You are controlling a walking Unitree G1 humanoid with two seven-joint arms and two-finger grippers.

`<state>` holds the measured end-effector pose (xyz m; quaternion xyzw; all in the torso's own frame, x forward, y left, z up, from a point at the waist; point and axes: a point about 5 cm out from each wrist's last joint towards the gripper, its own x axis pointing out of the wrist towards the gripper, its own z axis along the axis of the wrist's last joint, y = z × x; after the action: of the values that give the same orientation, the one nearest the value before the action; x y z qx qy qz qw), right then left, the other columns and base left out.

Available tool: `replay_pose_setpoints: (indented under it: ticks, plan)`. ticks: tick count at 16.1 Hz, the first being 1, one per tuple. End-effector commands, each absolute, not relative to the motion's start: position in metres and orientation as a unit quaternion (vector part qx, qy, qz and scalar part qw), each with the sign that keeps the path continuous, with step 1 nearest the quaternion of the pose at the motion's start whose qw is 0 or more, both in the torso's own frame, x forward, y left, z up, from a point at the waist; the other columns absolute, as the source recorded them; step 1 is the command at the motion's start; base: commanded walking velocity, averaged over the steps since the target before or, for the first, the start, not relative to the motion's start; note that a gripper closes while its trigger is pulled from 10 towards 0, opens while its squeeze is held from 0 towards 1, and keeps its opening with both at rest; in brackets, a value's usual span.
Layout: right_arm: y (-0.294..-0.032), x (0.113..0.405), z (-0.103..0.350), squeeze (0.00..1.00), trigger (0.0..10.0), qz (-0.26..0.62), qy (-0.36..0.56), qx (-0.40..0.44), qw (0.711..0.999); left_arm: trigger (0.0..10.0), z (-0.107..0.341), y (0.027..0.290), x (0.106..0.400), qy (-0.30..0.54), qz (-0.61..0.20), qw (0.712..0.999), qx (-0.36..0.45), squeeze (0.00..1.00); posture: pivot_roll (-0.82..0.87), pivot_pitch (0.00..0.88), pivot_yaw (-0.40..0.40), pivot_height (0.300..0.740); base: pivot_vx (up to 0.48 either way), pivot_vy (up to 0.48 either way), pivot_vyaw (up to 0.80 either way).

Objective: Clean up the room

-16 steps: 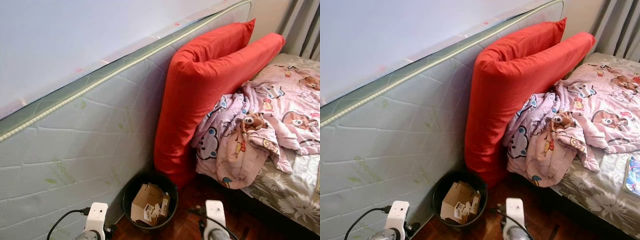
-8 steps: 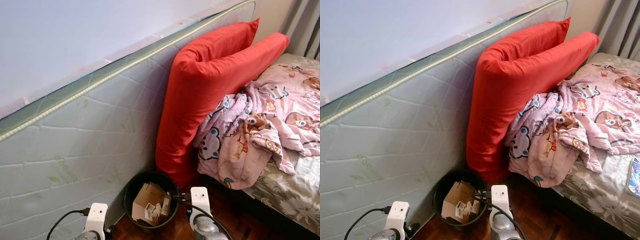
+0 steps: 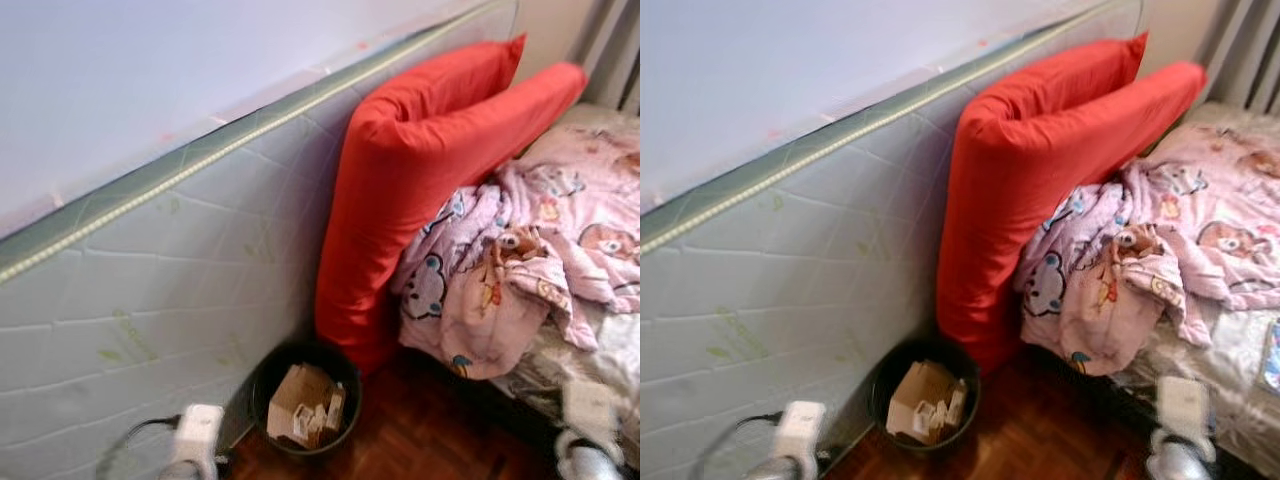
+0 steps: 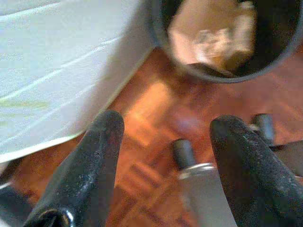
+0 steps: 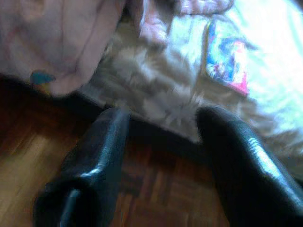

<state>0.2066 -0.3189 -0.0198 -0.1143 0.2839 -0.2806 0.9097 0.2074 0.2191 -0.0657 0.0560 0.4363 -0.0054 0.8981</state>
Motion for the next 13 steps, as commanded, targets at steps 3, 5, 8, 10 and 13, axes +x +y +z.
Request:
replay_pose_setpoints:
  ticks: [3, 5, 8, 10, 13]
  plan:
    - [-0.290, 0.233, -0.016, 0.00, 10.0, -0.163, 0.238, 0.049, 0.956, 10.0, -0.069, 0.216, 0.204, 0.443, -0.010, 0.895, 0.056, 0.00, -0.04, 0.000, 0.024, 0.740, 0.000, 0.000, 0.00]
    - [-0.262, 0.244, -0.015, 0.00, 10.0, -0.044, 0.223, 0.018, 0.974, 10.0, -0.068, 0.216, 0.204, 0.442, -0.009, 0.895, 0.056, 0.00, -0.04, 0.000, 0.021, 0.740, 0.000, 0.000, 0.00]
    - [-0.263, 0.269, 0.015, 0.00, 10.0, -0.086, 0.118, -0.002, 0.989, 10.0, -0.068, 0.217, 0.205, 0.441, -0.007, 0.895, 0.057, 0.00, -0.05, 0.000, 0.028, 0.740, 0.000, 0.000, 0.00]
    - [-0.258, 0.289, 0.040, 0.00, 10.0, -0.080, 0.046, -0.007, 0.996, 10.0, -0.068, 0.217, 0.205, 0.439, -0.007, 0.896, 0.057, 0.00, -0.04, 0.000, 0.027, 0.740, 0.000, 0.000, 0.00]
    - [-0.234, 0.306, 0.066, 0.00, 10.0, -0.024, -0.034, -0.044, 0.998, 10.0, -0.067, 0.217, 0.205, 0.436, -0.004, 0.898, 0.056, 0.00, -0.05, 0.000, 0.024, 0.740, 0.000, 0.000, 0.00]
